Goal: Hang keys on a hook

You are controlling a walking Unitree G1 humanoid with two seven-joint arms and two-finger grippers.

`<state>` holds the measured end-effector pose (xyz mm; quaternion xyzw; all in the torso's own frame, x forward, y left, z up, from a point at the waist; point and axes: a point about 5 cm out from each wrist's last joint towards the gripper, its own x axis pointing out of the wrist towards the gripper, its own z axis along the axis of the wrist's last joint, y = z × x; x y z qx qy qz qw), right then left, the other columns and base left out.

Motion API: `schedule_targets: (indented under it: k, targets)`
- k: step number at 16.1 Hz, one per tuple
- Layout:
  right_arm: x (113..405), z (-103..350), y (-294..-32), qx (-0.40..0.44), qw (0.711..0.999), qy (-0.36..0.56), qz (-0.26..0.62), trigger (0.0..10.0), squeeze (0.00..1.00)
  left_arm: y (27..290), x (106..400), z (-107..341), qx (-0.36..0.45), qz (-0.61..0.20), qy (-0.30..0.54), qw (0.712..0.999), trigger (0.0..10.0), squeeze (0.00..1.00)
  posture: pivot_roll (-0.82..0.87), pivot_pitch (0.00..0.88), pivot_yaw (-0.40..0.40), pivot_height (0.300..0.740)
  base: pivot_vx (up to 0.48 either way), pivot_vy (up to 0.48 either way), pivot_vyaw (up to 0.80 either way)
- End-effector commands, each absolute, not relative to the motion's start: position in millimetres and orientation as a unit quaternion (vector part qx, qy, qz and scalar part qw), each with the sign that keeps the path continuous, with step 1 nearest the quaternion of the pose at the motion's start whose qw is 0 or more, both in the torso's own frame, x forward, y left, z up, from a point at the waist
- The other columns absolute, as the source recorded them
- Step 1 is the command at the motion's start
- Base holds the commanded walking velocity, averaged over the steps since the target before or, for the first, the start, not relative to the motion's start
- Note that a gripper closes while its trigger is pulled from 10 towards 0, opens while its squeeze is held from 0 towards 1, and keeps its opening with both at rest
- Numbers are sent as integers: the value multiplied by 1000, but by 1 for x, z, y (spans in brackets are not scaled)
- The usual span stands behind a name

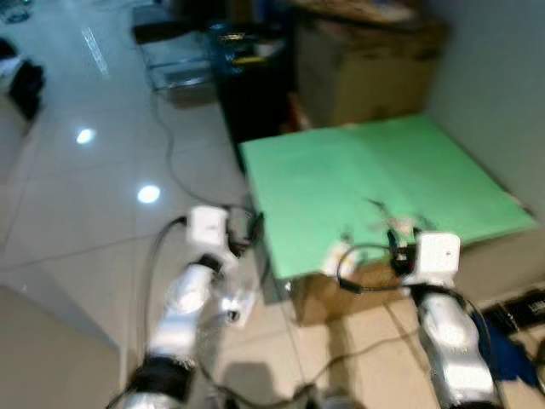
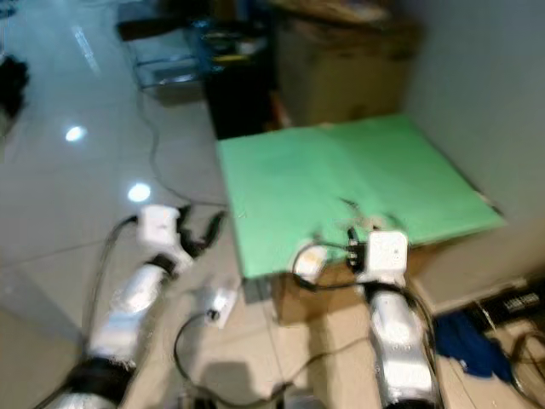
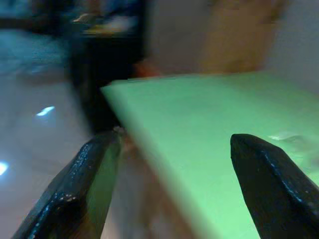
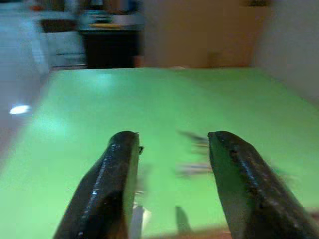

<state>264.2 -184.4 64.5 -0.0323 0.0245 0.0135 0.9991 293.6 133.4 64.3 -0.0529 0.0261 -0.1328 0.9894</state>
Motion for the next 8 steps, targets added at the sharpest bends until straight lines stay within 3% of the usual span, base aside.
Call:
schedule_targets:
  k: [1, 5, 8]
  targets:
    - [261, 62, -190, -28, 999, 31, 10, 10000, 1000, 127, 291, 63, -55, -138, 31, 988, 10000, 0, -252, 89, 44, 727, 0, 0, 0]
    - [265, 58, -192, 16, 999, 41, 4, 10000, 1000, 119, 291, 69, -46, -155, 17, 987, 10000, 0, -237, 85, 35, 727, 0, 0, 0]
    - [266, 56, -195, -19, 998, 56, -10, 10000, 1000, 120, 291, 70, -41, -162, 16, 986, 10000, 0, -238, 77, 37, 727, 0, 0, 0]
